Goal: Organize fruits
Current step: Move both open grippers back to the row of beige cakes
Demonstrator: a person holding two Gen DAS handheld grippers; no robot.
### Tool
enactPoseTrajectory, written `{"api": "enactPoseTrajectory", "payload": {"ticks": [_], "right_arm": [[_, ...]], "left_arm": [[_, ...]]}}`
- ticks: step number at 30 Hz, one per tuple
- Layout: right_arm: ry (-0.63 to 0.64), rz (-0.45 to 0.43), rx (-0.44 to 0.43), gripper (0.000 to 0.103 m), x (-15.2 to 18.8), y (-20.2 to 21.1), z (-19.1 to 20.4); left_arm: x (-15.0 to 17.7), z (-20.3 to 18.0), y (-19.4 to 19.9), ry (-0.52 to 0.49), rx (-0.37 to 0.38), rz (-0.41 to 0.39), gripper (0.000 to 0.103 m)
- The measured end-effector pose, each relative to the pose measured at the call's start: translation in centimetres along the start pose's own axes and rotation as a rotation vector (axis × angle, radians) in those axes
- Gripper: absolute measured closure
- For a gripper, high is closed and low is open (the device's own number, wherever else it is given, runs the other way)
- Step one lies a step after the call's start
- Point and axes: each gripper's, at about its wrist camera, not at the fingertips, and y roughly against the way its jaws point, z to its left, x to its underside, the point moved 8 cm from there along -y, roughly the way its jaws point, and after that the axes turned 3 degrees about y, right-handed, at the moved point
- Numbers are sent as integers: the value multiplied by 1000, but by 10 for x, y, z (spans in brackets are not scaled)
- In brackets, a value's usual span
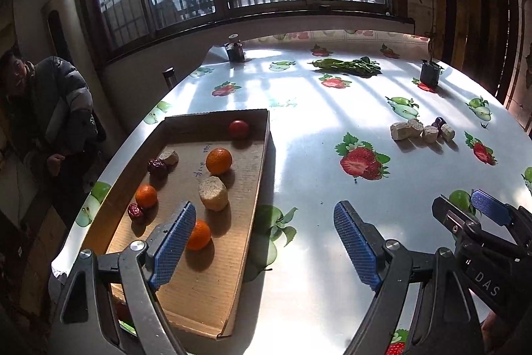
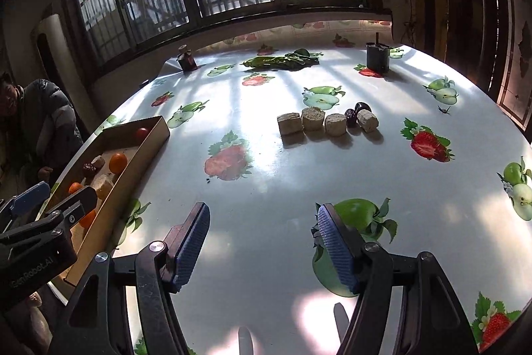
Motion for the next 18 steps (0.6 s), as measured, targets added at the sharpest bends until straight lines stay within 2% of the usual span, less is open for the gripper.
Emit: {"api": "enactPoseTrajectory", "payload": {"ticks": [9,16,18], "right_arm": [[4,11,1,31,0,-4,2],[0,3,26,31,-4,-1,-5],[-9,-1,35,31,-6,0,-12]], "left_arm": [[2,-6,-2,-11,48,16,18],[7,-19,-9,-11,112,50,18],[8,-23,-10,-7,149,66,18]]}}
